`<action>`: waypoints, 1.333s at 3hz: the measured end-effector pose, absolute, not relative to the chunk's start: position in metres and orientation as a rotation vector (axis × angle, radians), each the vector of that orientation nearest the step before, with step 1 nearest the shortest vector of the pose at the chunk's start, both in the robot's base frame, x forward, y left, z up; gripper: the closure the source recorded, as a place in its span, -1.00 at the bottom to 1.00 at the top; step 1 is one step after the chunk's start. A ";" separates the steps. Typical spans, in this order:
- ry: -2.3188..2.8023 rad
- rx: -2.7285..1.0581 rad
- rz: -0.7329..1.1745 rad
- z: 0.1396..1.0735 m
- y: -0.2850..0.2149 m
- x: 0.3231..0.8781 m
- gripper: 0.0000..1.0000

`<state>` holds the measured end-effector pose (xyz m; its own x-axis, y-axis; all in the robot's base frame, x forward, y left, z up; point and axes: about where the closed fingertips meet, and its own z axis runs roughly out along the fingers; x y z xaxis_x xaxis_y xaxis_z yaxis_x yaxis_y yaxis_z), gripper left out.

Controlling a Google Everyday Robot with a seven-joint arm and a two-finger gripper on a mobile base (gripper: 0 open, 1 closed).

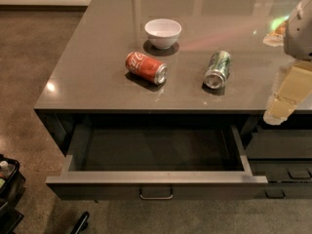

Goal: Place coke can into top drawer

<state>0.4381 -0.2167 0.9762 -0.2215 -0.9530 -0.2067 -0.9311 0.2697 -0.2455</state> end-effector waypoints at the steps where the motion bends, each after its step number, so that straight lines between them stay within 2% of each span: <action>1: 2.232 -1.725 -0.098 0.976 -0.217 0.438 -1.00; 2: 2.202 -1.656 -0.074 0.981 -0.215 0.439 -1.00; 3: 2.121 -1.504 0.095 0.979 -0.173 0.463 -1.00; 4: 2.018 -1.460 0.265 0.980 -0.104 0.497 -1.00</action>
Offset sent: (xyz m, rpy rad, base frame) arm 0.0038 0.0036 0.0106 0.1649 -0.1003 -0.0578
